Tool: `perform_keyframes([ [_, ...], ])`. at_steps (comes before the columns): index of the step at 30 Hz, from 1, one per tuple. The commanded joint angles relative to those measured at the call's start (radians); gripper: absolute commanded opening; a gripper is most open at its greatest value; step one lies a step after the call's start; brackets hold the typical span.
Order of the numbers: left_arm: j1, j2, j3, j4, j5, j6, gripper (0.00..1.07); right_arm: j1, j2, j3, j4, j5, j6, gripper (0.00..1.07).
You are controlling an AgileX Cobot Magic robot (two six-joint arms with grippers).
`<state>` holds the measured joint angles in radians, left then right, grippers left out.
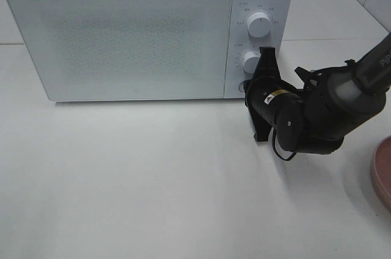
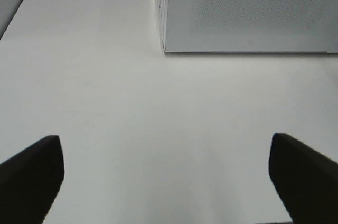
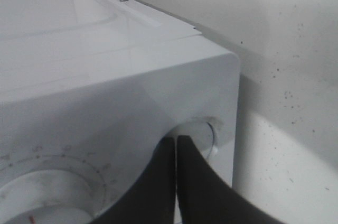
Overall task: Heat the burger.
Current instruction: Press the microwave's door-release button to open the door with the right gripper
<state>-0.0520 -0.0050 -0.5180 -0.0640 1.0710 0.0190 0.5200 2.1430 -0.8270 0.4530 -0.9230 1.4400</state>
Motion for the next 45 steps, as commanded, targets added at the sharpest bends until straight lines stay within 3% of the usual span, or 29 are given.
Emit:
perform_keyframes([
  [1, -0.005, -0.019, 0.001, -0.002, 0.003, 0.002, 0.98, -0.002, 0.000, -0.016, -0.027, -0.058, 0.022, 0.00],
  [11, -0.005, -0.019, 0.001, -0.002, 0.003, 0.002, 0.98, -0.002, 0.012, -0.053, -0.026, -0.033, 0.023, 0.00],
  [21, -0.005, -0.019, 0.001, -0.002, 0.003, 0.002, 0.98, -0.002, 0.012, -0.068, 0.075, -0.133, -0.035, 0.00],
  [37, -0.005, -0.019, 0.001, -0.002, 0.003, 0.002, 0.98, -0.005, 0.055, -0.274, 0.204, -0.253, -0.121, 0.00],
  [45, -0.005, -0.019, 0.001, -0.002, 0.003, 0.002, 0.98, -0.004, 0.055, -0.277, 0.206, -0.254, -0.144, 0.00],
])
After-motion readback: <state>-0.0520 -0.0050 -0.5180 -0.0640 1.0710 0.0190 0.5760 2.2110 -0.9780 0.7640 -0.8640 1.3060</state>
